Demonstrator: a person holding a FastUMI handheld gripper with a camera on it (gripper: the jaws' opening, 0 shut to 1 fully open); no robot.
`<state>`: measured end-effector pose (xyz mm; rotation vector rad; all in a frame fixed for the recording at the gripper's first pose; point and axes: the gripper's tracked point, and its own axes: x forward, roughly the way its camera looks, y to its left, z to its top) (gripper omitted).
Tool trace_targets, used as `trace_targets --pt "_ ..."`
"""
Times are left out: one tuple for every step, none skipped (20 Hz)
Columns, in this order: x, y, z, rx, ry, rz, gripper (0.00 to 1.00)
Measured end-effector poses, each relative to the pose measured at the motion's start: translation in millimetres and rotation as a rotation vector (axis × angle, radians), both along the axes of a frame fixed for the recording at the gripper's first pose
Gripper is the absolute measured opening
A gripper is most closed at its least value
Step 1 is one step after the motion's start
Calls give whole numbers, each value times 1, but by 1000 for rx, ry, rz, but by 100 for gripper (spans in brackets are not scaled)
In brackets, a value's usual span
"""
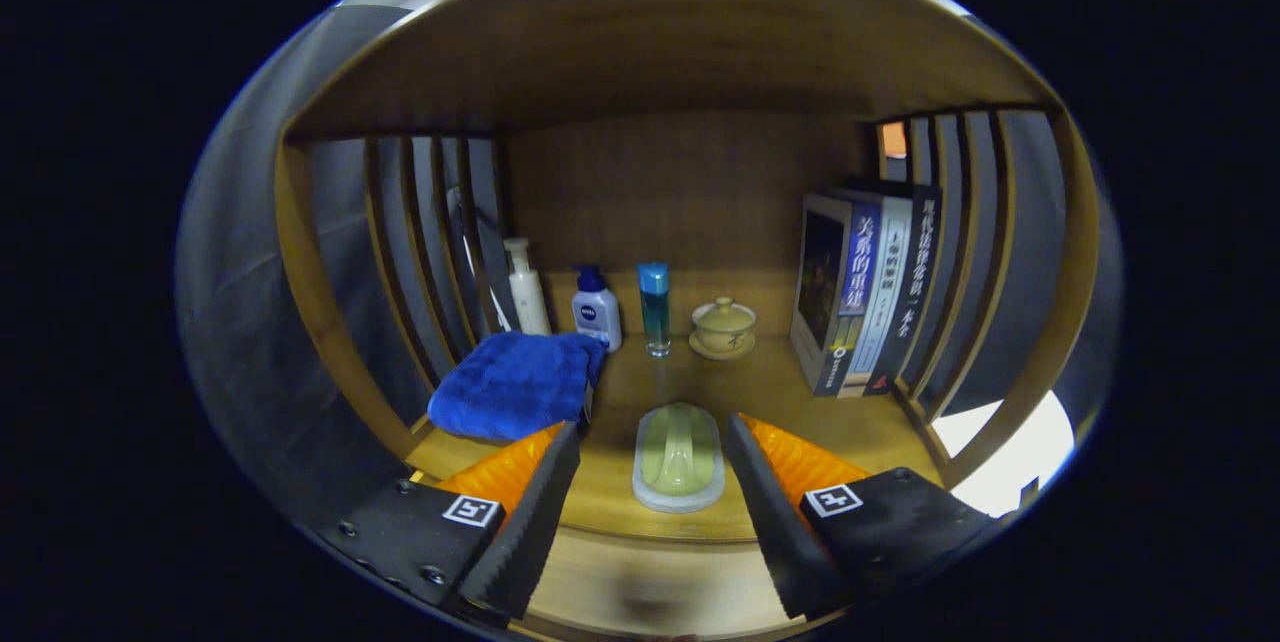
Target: Pull open the drawer, take out the items inside it, and place them on the countertop above the cabinet.
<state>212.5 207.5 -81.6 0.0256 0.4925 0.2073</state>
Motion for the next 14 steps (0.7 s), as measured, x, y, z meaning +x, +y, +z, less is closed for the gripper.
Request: trace_targets --pt "-7 -1 6 -2 -23 4 95" --pt "-15 1 12 15 -37 8 95" --pt "-24 5 17 36 -53 10 95" --pt "-31 4 22 51 -69 10 95" --pt "-37 3 26 59 -90 8 95" --pt "-43 3 29 61 -111 8 95" --pt "-53 2 30 58 -130 10 95" --pt "-61 1 31 56 -144 12 95" --pt "-70 3 33 59 -160 17 95" --pt "-78 6 33 64 -175 24 95" --pt "-86 7 32 65 -184 31 95" --pt "-96 8 29 67 -194 35 95" --pt "-103 9 28 68 -206 37 95" --pt "-109 8 25 64 -218 34 95"
